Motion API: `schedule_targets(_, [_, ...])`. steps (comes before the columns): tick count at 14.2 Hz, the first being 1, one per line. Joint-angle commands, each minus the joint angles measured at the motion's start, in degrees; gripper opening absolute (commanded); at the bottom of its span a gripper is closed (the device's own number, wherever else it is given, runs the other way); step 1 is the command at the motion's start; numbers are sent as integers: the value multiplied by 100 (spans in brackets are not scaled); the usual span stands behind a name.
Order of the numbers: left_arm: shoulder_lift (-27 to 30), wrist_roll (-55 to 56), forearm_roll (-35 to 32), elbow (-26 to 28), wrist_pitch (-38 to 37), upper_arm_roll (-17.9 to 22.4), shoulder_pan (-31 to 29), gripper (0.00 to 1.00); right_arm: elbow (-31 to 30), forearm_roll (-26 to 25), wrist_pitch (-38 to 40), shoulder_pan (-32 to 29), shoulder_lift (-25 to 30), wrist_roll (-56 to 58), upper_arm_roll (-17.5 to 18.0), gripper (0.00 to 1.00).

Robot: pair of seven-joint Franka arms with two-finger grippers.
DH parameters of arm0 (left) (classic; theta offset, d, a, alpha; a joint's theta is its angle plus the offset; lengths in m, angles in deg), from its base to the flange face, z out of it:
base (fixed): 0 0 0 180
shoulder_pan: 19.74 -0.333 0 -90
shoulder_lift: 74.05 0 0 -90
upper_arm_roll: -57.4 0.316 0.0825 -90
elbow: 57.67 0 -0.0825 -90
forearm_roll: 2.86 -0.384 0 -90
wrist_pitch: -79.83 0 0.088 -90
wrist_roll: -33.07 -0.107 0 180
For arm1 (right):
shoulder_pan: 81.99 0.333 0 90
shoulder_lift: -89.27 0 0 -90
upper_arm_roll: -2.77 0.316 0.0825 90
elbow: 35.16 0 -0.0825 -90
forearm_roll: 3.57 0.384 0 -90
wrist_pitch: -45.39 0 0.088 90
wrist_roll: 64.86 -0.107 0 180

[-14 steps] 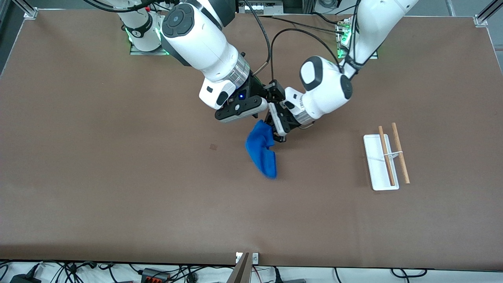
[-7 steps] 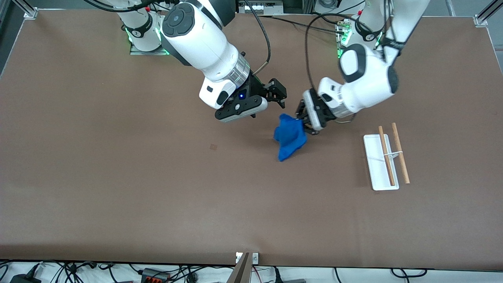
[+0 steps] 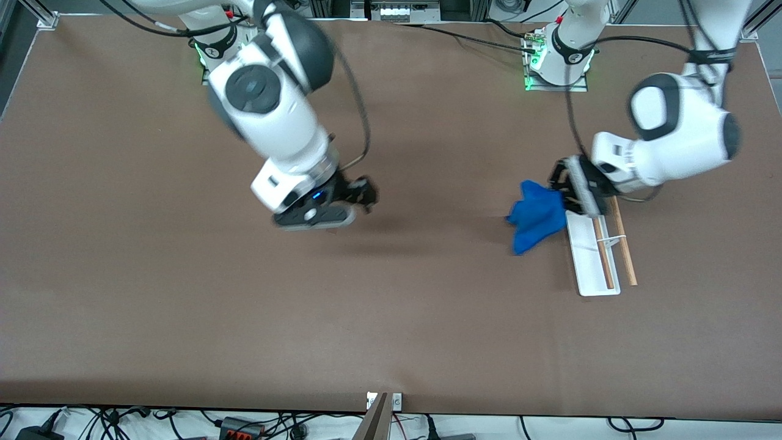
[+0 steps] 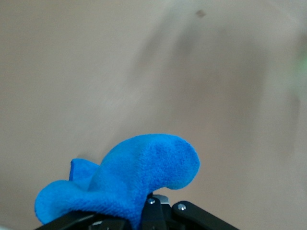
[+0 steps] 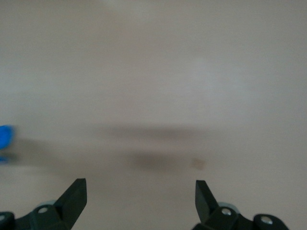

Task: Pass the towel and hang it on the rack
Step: 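Carry the towel over the wooden rods while the right gripper retracts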

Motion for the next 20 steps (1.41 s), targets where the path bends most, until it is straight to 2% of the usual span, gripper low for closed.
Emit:
schedule_targets(1, [228,945,-713,-54,-346,-87,-491,0,-254,-87,179,-465,35,198,-50,100])
schedule_targets(3, [194,1114,-969,-211,-513,-78,-711,0,-254,-95,635,-860,35,355,-50,100])
schedule_targets(6, [1,1054,-1462,-483,-540,-78,-1001,0,-254,-87,813,-1414,44,839,-50,100])
schedule_targets(9, [-543,818,-1857,-966,-549,-87,-1229,0,-236,-43,857,-1697,88,1076,-120,100])
schedule_targets(12, [-1001,386,-2006,-1240,-471,-35,-1283,0,-262,10,865,-1277,360,1672,-1102,100])
schedule_targets(15, [-1326,324,-2419,-1389,-181,-25,-1353,0,-350,115,1058,-1302,746,2367,-1473,100])
schedule_targets(19, [-1862,-18,-2684,-1854,-189,-8,-1459,0,-351,993,1576,-1284,1203,3553,-2474,100])
schedule_targets(20, [-1933,-62,-2693,-1847,-172,1,-1529,0,-351,1029,1708,-1275,1308,3625,-2615,100])
